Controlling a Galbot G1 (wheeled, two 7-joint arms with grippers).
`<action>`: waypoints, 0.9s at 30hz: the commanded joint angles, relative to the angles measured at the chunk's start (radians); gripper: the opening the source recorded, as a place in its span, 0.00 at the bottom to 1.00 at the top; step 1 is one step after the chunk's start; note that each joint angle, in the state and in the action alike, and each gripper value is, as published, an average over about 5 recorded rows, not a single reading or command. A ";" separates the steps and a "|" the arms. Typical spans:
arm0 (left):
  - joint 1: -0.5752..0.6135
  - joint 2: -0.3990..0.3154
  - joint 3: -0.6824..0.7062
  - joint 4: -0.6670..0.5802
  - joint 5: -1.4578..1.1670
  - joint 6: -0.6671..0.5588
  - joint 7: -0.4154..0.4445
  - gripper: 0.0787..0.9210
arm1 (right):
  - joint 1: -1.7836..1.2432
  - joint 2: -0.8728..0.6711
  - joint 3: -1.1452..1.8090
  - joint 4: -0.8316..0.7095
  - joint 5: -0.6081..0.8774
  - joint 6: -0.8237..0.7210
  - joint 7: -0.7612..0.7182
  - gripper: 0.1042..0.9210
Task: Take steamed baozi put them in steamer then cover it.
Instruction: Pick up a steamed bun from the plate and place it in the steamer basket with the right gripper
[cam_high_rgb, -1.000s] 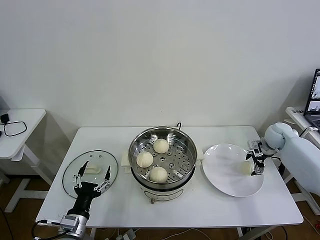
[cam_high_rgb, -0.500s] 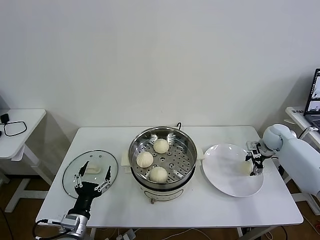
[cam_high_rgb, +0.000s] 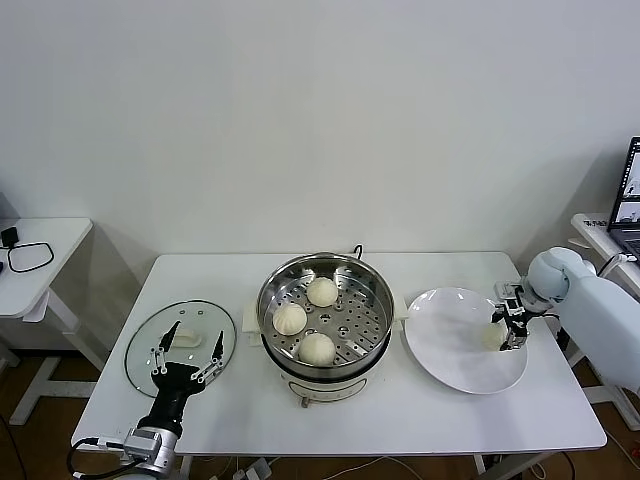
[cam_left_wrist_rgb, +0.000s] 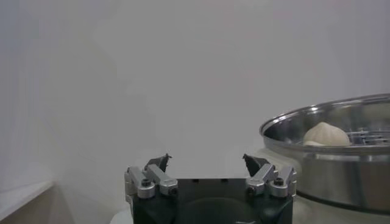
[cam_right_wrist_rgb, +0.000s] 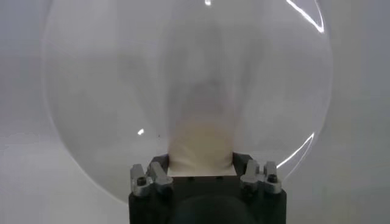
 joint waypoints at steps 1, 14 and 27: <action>0.000 0.001 0.001 -0.002 0.001 0.001 0.000 0.88 | 0.145 -0.136 -0.188 0.173 0.231 -0.059 -0.021 0.73; -0.005 0.006 -0.001 -0.003 -0.004 -0.003 0.006 0.88 | 0.737 -0.302 -0.720 0.605 0.724 -0.296 0.003 0.73; -0.012 0.007 -0.005 -0.010 -0.021 -0.005 0.013 0.88 | 1.044 -0.024 -0.997 0.742 1.014 -0.475 0.131 0.73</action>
